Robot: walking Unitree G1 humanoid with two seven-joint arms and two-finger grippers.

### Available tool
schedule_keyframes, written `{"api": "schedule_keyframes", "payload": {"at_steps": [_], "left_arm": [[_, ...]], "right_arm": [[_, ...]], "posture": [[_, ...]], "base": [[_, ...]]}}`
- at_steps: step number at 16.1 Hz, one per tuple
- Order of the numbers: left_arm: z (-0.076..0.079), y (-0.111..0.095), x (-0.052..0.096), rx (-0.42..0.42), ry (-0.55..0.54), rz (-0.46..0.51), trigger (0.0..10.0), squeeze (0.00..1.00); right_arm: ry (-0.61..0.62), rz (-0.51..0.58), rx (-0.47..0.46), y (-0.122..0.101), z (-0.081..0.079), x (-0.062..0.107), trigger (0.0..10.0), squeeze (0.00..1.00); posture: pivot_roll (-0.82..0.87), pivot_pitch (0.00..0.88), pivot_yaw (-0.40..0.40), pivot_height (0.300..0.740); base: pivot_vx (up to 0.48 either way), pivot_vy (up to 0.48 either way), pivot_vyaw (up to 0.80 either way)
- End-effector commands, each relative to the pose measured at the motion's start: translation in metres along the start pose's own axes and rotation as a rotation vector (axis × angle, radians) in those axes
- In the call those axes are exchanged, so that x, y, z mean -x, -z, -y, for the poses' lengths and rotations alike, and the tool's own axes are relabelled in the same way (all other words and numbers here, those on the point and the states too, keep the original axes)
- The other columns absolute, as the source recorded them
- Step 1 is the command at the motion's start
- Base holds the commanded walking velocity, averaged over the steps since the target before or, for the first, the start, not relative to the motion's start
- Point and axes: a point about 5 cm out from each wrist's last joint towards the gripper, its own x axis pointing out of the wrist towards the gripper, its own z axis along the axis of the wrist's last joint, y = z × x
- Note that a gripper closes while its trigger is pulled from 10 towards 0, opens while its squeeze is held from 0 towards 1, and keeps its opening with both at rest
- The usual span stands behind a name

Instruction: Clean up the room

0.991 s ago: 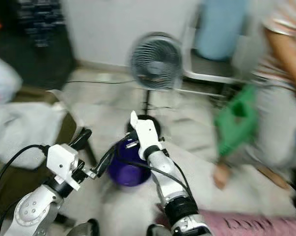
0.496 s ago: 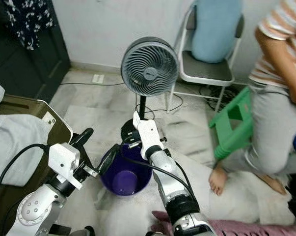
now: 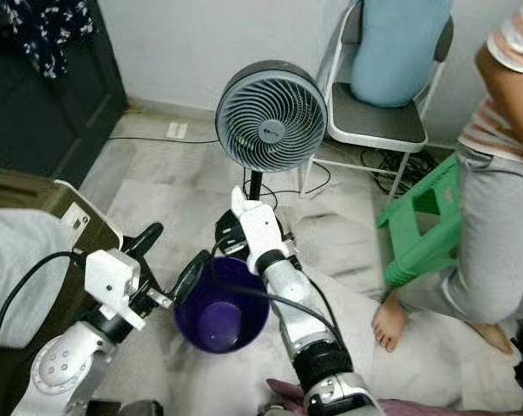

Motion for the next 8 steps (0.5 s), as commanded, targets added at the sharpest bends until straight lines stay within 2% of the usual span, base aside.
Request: {"api": "schedule_keyframes", "payload": {"at_steps": [1,3,5,8], "left_arm": [[0.0023,0.0039,0.0027,0.0,0.002,-0.02,10.0,0.0],[0.0014,0.0039,0.0039,-0.006,0.001,-0.02,10.0,0.0],[0.0012,0.0026,0.006,-0.015,0.001,-0.019,10.0,0.0],[0.0019,0.0006,0.0107,-0.013,-0.002,-0.012,10.0,0.0]], "right_arm": [[-0.01,0.002,0.002,0.0001,-0.0051,-0.0006,10.0,0.0],[-0.009,0.001,0.007,0.0,-0.005,-0.0022,10.0,0.0],[0.014,-0.014,0.005,0.0018,-0.0028,-0.0028,10.0,0.0],[0.028,-0.039,-0.002,0.0043,-0.0034,-0.0048,10.0,0.0]], "posture": [[0.05,0.159,-0.085,0.74],[0.05,0.158,-0.088,0.74],[0.07,0.16,-0.098,0.74],[0.07,0.157,-0.098,0.74]], "base": [[0.0,0.0,0.0],[0.0,0.0,0.0],[0.0,0.0,0.8],[0.0,0.0,0.0]]}}
